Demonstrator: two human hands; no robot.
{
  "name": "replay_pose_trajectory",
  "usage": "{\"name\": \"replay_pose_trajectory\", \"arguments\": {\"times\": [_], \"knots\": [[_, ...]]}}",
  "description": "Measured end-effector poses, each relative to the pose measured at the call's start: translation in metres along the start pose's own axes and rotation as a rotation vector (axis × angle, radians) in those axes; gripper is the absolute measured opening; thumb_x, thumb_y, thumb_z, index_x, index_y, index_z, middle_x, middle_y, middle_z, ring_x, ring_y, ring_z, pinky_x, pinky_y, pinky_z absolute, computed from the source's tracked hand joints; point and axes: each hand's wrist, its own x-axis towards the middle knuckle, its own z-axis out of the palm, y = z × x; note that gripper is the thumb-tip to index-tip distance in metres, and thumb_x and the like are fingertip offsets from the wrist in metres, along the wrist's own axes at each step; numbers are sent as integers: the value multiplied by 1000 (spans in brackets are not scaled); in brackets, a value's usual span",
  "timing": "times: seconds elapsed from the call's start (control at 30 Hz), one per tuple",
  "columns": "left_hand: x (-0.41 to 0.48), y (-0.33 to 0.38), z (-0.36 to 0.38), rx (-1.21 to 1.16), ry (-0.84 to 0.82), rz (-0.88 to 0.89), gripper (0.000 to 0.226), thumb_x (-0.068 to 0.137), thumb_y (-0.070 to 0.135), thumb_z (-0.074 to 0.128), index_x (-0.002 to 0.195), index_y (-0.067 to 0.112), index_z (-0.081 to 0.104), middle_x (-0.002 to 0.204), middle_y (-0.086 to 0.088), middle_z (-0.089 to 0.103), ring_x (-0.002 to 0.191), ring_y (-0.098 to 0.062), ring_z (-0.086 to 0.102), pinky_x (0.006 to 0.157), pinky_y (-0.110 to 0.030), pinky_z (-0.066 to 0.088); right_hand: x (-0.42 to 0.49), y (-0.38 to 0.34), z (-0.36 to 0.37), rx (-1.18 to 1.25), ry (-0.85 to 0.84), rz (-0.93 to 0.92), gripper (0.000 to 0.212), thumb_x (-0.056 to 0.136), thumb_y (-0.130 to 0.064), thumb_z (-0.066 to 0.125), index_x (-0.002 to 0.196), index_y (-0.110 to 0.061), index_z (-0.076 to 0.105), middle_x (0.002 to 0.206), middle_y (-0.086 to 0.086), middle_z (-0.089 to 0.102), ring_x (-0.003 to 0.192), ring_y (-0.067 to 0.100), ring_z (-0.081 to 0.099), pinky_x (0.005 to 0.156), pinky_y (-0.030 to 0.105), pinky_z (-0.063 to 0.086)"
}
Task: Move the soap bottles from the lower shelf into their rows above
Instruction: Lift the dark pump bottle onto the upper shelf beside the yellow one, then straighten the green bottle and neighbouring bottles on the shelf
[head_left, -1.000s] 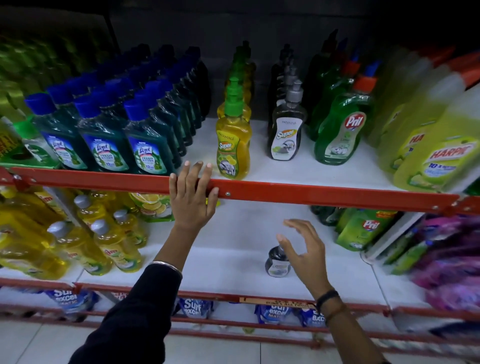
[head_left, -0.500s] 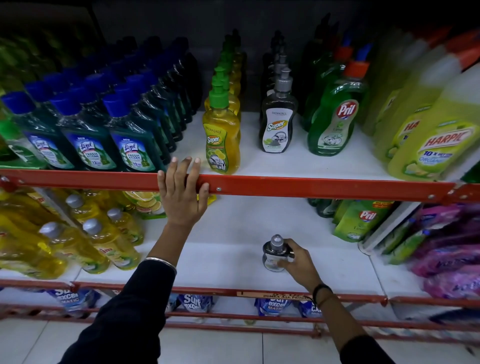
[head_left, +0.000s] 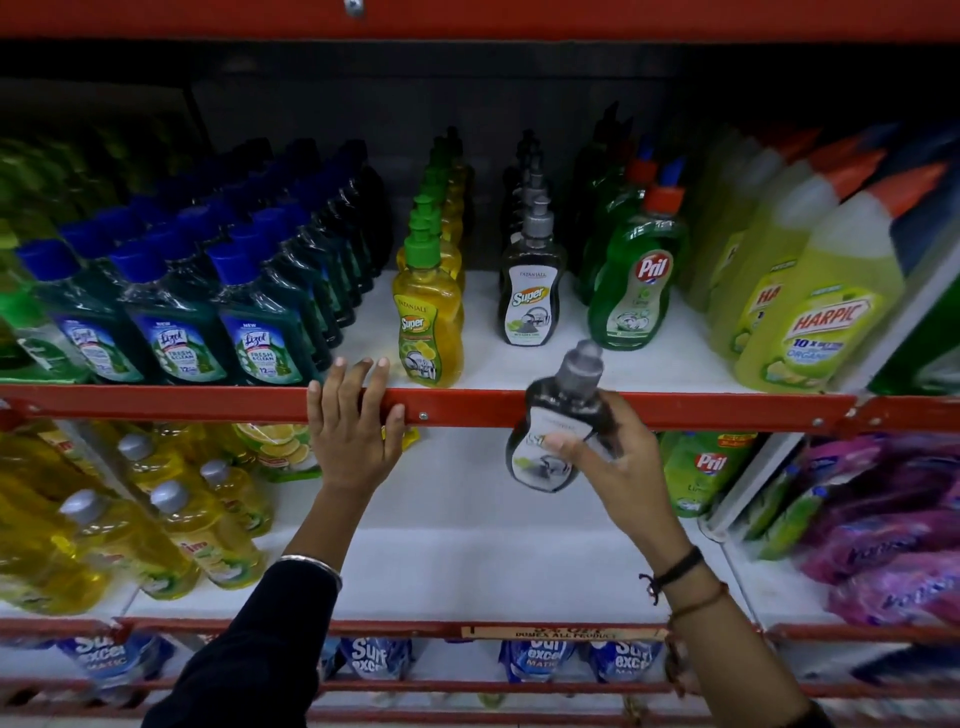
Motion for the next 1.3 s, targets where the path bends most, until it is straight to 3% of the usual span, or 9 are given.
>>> {"name": "replay_pose_trajectory", "arguments": {"times": [0.2, 0.33, 0.5, 0.6, 0.77, 0.87, 0.93, 1.03, 1.3], "knots": [[0, 1, -2, 2, -19, -7, 47, 98, 42, 28, 131, 13, 46, 128, -7, 47, 128, -29, 39, 117, -39, 12, 52, -53, -4, 48, 136, -168, 38, 76, -17, 74, 110, -24, 59, 104, -7, 67, 93, 2, 65, 80, 18, 51], [0, 0, -3, -1, -21, -6, 47, 98, 41, 27, 131, 13, 45, 128, -7, 46, 128, -29, 38, 117, -38, 11, 87, -42, -1, -8, 150, -135, 50, 76, -21, 74, 121, -6, 56, 112, 7, 67, 102, 16, 66, 88, 28, 53], [0, 0, -3, -15, -13, 3, 46, 98, 41, 28, 130, 14, 46, 128, -6, 47, 127, -29, 39, 117, -39, 12, 102, -17, 11, -100, 102, -68, 48, 77, -16, 76, 120, -10, 55, 108, 4, 67, 99, 16, 66, 93, 41, 54], [0, -1, -2, -36, -16, -6, 46, 98, 42, 28, 130, 14, 46, 127, -5, 48, 128, -28, 38, 117, -39, 10, 100, -11, 17, -125, 82, -69, 46, 77, -19, 76, 117, -22, 55, 104, -4, 66, 96, 10, 65, 92, 34, 53], [-1, 4, -5, -89, -24, -34, 46, 99, 41, 28, 132, 13, 44, 132, -6, 45, 134, -27, 32, 119, -40, 6, 100, -12, 19, -201, 47, -102, 51, 78, -25, 76, 123, -15, 55, 111, 3, 67, 102, 16, 64, 89, 25, 52], [0, 18, -10, -241, 20, -100, 44, 98, 36, 36, 132, 9, 39, 134, -12, 39, 134, -30, 33, 119, -47, 9, 99, -13, 14, -255, 17, -113, 52, 78, -27, 75, 124, -12, 54, 108, -4, 62, 98, 11, 61, 81, 4, 44], [3, 35, -17, -336, 52, -80, 42, 98, 33, 38, 130, 7, 38, 134, -15, 36, 132, -32, 34, 118, -49, 15, 94, -14, 5, -264, 29, -126, 52, 79, -29, 74, 125, -14, 54, 107, -6, 60, 97, 10, 60, 82, 9, 46], [20, 72, -31, -419, 62, 41, 39, 98, 31, 38, 130, 8, 39, 137, -12, 34, 130, -31, 35, 116, -48, 22, 80, -15, -16, -231, 141, -172, 46, 81, -31, 71, 122, -16, 55, 106, -2, 64, 98, 14, 62, 88, 21, 50], [75, 141, -23, -390, 3, 88, 50, 95, 30, 40, 140, 10, 30, 148, -12, 27, 143, -30, 17, 118, -44, 13, 44, -10, -118, -344, 674, -338, 24, 87, -20, 63, 109, -10, 58, 101, 2, 61, 93, 15, 58, 84, 20, 44]]}}
